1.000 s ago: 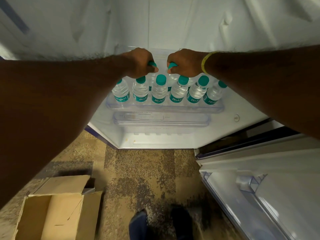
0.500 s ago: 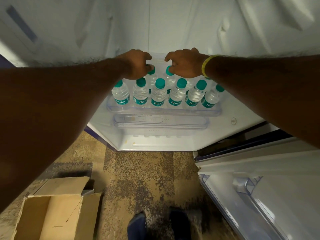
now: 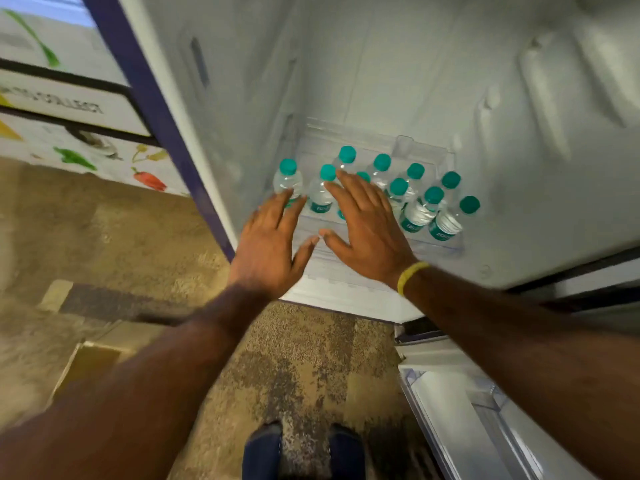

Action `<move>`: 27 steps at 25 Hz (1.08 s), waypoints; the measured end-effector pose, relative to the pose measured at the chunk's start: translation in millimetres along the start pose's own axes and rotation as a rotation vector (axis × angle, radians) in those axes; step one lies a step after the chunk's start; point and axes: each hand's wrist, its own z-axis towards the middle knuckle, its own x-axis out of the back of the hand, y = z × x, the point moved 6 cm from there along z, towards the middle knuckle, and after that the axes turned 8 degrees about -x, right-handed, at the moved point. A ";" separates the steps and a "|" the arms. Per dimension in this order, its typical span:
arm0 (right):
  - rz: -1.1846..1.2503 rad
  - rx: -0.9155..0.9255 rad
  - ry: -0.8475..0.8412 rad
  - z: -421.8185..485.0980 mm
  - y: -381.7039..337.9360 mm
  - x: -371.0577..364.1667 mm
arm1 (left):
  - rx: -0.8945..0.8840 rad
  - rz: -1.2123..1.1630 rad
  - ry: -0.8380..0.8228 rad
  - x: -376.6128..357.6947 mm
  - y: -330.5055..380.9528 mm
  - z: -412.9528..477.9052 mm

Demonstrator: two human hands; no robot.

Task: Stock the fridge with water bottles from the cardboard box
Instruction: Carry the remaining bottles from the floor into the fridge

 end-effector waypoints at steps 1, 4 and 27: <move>0.005 0.000 -0.020 -14.5 -5.5 -11.4 | 0.048 0.021 -0.048 -6.9 -4.4 -25.7; 0.021 0.004 -0.122 -53.4 -25.4 -46.2 | 0.222 0.080 -0.184 -23.5 -21.9 -105.4; -0.186 0.731 -0.803 -381.6 -359.5 -270.4 | 1.395 -0.008 -0.145 -22.6 10.7 -743.4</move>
